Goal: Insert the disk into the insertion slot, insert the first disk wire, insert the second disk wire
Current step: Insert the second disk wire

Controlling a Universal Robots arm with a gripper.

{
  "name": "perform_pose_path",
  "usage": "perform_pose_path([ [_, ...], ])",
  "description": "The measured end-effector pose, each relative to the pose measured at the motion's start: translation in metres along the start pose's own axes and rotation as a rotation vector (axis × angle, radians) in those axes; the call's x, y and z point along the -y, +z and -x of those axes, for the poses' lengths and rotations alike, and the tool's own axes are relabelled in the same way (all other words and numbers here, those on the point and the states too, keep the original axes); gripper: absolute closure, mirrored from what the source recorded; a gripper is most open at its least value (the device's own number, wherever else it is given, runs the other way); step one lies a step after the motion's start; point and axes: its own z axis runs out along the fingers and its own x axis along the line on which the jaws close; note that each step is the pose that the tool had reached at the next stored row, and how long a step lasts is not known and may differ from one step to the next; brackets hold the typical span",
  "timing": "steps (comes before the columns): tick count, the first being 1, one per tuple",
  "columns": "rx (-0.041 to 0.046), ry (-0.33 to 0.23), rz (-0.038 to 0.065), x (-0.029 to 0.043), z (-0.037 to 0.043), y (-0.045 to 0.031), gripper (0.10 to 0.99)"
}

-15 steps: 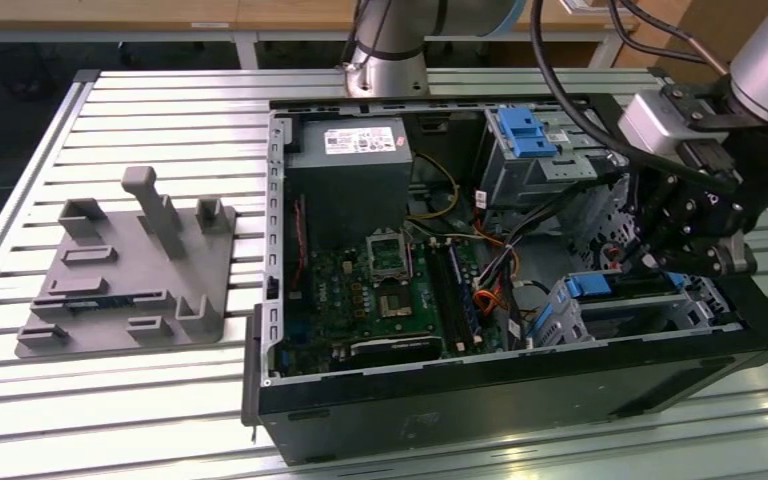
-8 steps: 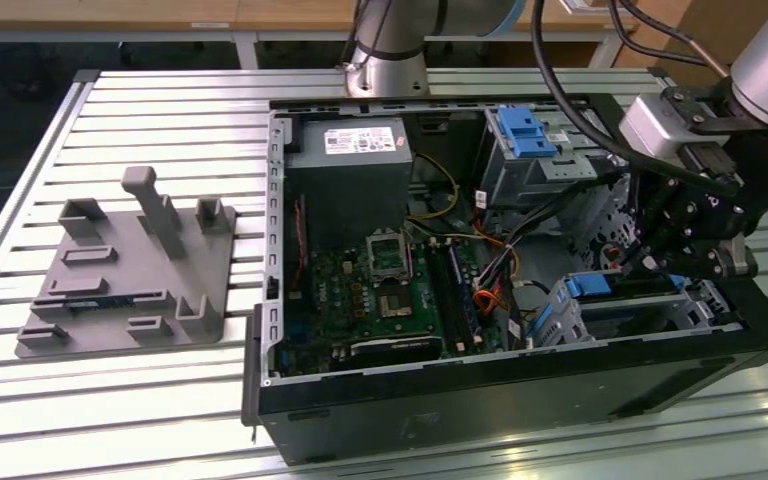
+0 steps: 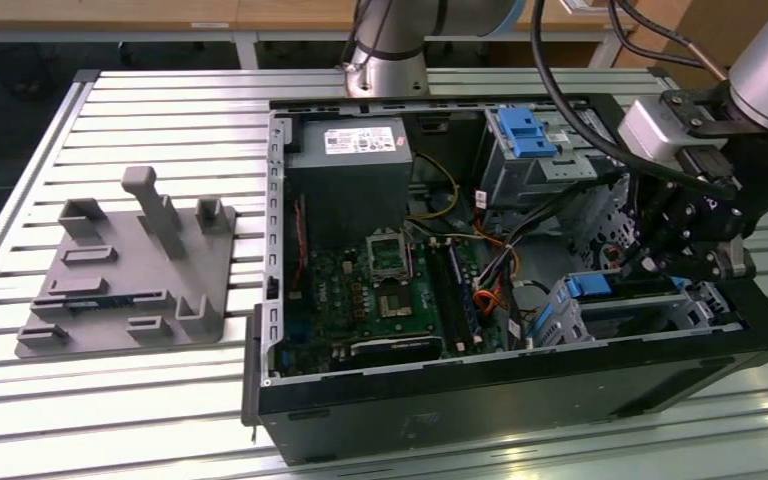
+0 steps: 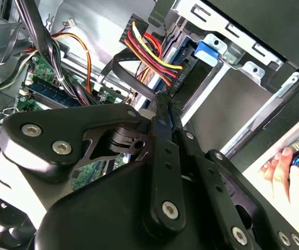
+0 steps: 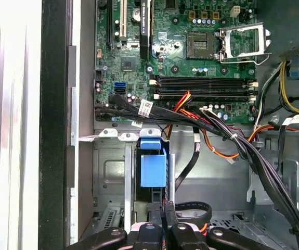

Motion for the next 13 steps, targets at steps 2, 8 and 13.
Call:
perform_pose_path([
  [2, -0.0001, 0.000, 0.000, 0.0000, 0.0000, 0.0004, 0.941],
  [8, 0.0001, 0.000, 0.000, 0.0001, -0.0001, 0.0015, 0.941],
  [13, 0.0002, 0.000, 0.000, 0.0001, 0.0017, 0.0018, 0.941],
])
